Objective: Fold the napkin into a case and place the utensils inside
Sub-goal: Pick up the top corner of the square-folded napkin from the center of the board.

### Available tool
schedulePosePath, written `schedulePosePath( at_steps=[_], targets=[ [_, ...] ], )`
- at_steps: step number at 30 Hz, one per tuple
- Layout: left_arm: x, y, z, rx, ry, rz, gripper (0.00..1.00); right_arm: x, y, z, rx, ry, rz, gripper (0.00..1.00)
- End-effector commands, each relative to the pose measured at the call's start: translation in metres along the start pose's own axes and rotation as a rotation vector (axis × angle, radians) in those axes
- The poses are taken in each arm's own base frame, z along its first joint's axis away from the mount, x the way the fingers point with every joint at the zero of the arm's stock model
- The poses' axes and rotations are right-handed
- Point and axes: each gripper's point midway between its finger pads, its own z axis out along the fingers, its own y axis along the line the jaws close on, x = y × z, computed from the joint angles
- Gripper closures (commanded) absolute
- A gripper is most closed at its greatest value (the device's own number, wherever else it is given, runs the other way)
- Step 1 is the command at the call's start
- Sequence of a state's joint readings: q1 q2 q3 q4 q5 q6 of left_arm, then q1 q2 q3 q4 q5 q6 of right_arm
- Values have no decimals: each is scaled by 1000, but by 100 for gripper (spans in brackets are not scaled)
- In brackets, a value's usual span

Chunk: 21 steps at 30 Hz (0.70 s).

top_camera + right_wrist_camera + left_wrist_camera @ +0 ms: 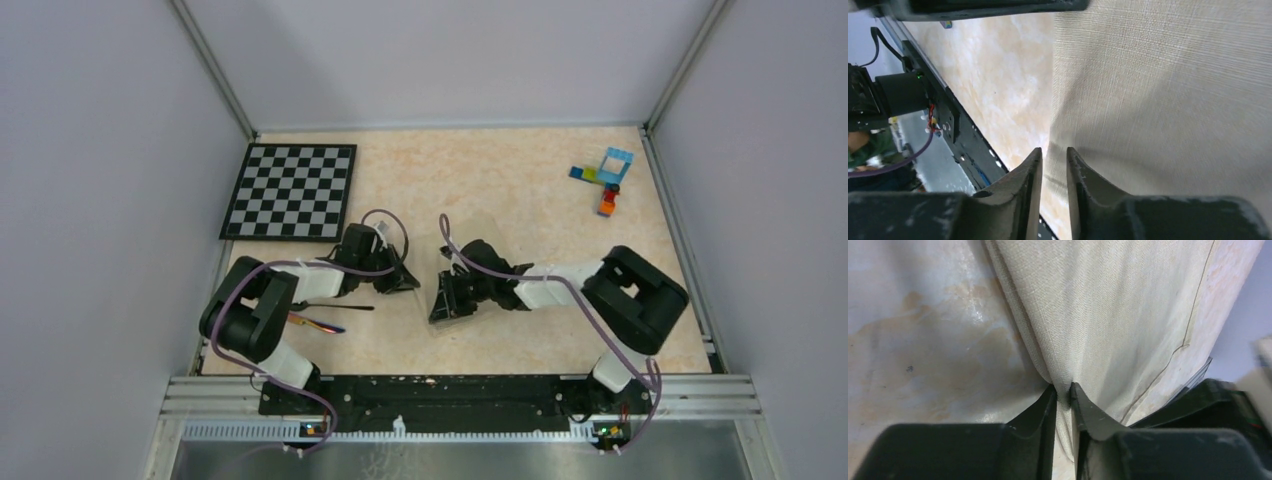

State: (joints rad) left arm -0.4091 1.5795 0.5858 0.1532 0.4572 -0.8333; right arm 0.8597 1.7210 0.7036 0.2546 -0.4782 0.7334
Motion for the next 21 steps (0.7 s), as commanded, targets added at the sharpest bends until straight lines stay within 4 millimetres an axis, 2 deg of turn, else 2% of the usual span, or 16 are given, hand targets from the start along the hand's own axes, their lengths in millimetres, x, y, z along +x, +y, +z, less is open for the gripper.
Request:
schedulePosePath(
  at_steps=[1, 3, 4, 6, 8, 11, 15, 18, 21],
  targets=[
    [-4, -1, -5, -1, -22, 73, 74, -33, 1, -55, 206, -82, -108, 65],
    [-1, -8, -15, 19, -21, 96, 69, -39, -27, -89, 328, -112, -20, 52],
    [1, -13, -22, 26, -21, 107, 65, -41, -40, -106, 355, -128, 43, 50],
    [9, -21, -33, 46, -9, 124, 52, -41, -57, -137, 349, -173, 158, 49],
    [21, -31, -42, 91, 23, 128, 43, -38, -75, -157, 329, -213, 239, 48],
    [43, -42, -48, 138, 60, 122, 40, -34, -108, -180, 375, -245, 332, 51],
    [65, -48, -42, 147, 95, 129, 46, -35, -136, -189, 413, -267, 361, 53],
    [76, -47, -35, 132, 119, 132, 55, -35, -143, -185, 420, -247, 345, 60],
    [79, -47, -33, 129, 117, 135, 56, -35, -148, -185, 444, -234, 330, 64]
  ],
)
